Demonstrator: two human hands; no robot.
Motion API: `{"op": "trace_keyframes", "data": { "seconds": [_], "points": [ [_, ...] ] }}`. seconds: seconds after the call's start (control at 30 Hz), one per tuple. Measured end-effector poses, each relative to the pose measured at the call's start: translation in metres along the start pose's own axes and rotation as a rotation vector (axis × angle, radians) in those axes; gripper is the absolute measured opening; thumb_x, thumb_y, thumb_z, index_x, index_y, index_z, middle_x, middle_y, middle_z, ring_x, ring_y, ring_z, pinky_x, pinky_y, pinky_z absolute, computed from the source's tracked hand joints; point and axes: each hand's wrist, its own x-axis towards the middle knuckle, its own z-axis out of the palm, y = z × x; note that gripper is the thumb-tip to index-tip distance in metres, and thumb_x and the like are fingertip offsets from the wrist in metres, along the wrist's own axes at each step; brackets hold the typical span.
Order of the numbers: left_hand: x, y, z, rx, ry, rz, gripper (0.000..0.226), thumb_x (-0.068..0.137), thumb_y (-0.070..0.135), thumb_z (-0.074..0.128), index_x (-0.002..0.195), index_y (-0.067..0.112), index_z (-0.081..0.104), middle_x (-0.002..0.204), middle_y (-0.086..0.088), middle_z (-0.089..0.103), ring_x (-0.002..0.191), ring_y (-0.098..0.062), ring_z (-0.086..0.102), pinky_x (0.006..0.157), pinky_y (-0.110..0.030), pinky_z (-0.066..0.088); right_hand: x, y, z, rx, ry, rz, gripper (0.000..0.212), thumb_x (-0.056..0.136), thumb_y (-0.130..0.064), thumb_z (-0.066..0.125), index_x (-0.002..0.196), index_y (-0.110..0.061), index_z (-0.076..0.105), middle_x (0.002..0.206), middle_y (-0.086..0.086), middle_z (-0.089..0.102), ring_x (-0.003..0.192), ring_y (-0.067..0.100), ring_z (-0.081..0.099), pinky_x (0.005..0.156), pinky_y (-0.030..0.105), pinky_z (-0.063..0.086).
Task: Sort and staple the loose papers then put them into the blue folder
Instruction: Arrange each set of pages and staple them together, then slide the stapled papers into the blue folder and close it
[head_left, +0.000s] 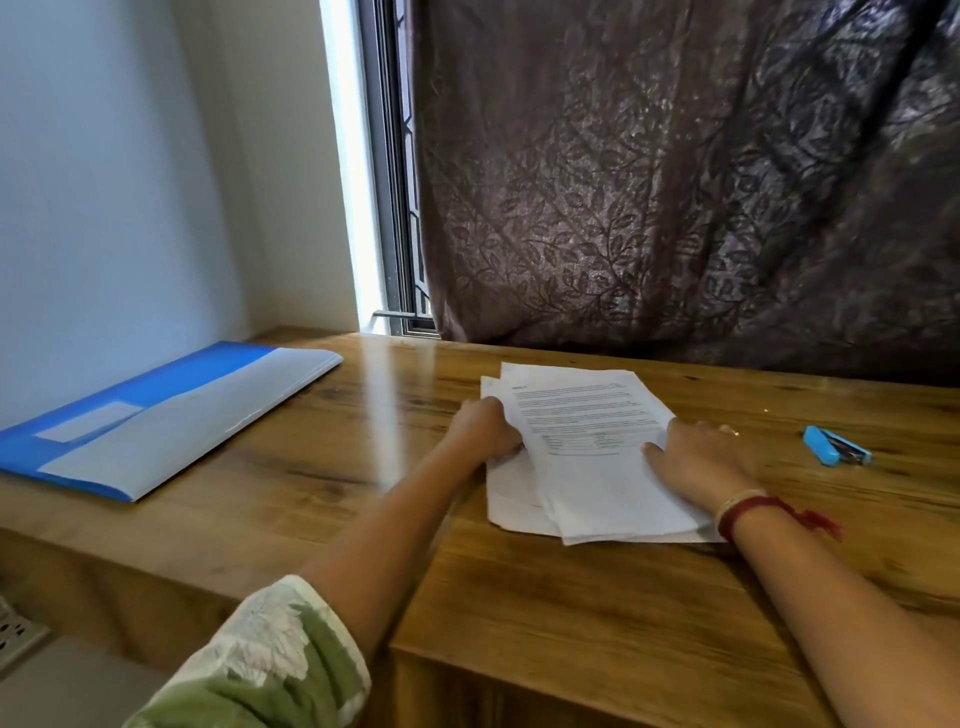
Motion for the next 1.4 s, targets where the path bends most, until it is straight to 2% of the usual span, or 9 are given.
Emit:
{"op": "trace_keyframes", "data": {
  "seconds": [0.1,0.23,0.53,0.67,0.83,1.0,1.13,1.23,1.4],
  "points": [
    [-0.003,0.013,0.017,-0.093,0.048,0.034,0.03,0.094,0.023,0.056,0.116,0.002,0.06,0.119,-0.014,0.062,0.117,-0.03,0.053,0.097,-0.039,0.049,0.001,0.003,-0.003,-0.058,0.066,0.057,0.043,0.099,-0.045,0.042,0.133,-0.02,0.049,0.141,0.007,0.047,0.131,0.029,0.041,0.107,0.047,0.033],
    [-0.006,0.02,0.032,-0.213,0.111,0.063,0.038,0.092,0.034,0.061,0.122,0.009,0.059,0.126,-0.008,0.057,0.116,-0.024,0.053,0.09,-0.03,0.046,-0.008,-0.02,-0.001,0.037,0.16,-0.143,0.052,0.095,-0.053,0.044,0.139,-0.025,0.043,0.152,0.005,0.033,0.139,0.028,0.031,0.116,0.052,0.02],
    [0.006,-0.012,0.029,-0.547,0.07,0.043,0.027,0.092,0.024,0.063,0.118,0.015,0.066,0.107,0.001,0.069,0.084,-0.015,0.069,0.081,-0.033,0.059,-0.045,-0.065,0.024,0.037,-0.093,-0.389,0.06,0.094,-0.064,0.033,0.145,-0.032,0.03,0.155,0.002,0.028,0.142,0.028,0.028,0.115,0.057,0.012],
    [-0.01,-0.06,0.001,-0.379,0.288,0.179,0.034,0.089,0.024,0.061,0.123,0.019,0.06,0.116,0.0,0.064,0.102,-0.017,0.062,0.091,-0.036,0.053,-0.053,-0.076,0.019,-0.039,0.193,-0.521,0.061,0.094,-0.062,0.035,0.146,-0.031,0.033,0.159,0.002,0.023,0.146,0.026,0.02,0.116,0.057,-0.002],
    [-0.02,-0.125,-0.039,-0.024,0.599,0.251,0.047,0.093,0.028,0.056,0.138,0.019,0.046,0.134,-0.007,0.052,0.12,-0.026,0.05,0.095,-0.037,0.044,-0.069,-0.149,0.026,0.007,0.345,-0.738,0.053,0.092,-0.052,0.051,0.138,-0.027,0.046,0.148,0.002,0.043,0.137,0.026,0.039,0.115,0.054,0.0],
    [-0.003,-0.192,-0.09,0.369,0.442,-0.118,0.06,0.091,0.05,0.053,0.139,0.017,0.039,0.14,-0.01,0.044,0.129,-0.031,0.04,0.1,-0.046,0.038,-0.069,-0.257,0.041,0.291,0.197,-0.682,0.05,0.093,-0.041,0.05,0.14,-0.028,0.038,0.142,0.001,0.039,0.134,0.023,0.036,0.117,0.052,0.003],
    [0.01,-0.269,-0.134,0.308,0.329,-0.429,0.067,0.09,0.046,0.056,0.142,0.01,0.035,0.145,-0.015,0.037,0.136,-0.034,0.032,0.107,-0.049,0.032,-0.068,-0.326,0.054,0.691,-0.082,-0.541,0.05,0.089,-0.029,0.059,0.137,-0.024,0.046,0.14,0.006,0.041,0.128,0.027,0.042,0.107,0.036,0.03],
    [0.014,-0.323,-0.154,0.198,0.273,-0.544,0.066,0.091,0.048,0.053,0.142,0.01,0.037,0.146,-0.015,0.038,0.136,-0.035,0.032,0.108,-0.046,0.032,-0.064,-0.336,0.059,0.727,-0.159,-0.578,0.052,0.087,-0.025,0.061,0.137,-0.022,0.046,0.138,0.007,0.041,0.123,0.025,0.046,0.105,0.033,0.038],
    [0.026,-0.364,-0.165,0.057,0.18,-0.512,0.047,0.087,0.052,0.06,0.102,0.007,0.059,0.11,-0.008,0.062,0.095,-0.024,0.054,0.077,-0.03,0.039,-0.06,-0.323,0.064,0.728,-0.163,-0.636,0.049,0.089,-0.026,0.064,0.134,-0.022,0.048,0.13,0.001,0.047,0.106,0.013,0.05,0.096,0.028,0.044]
  ]
}}
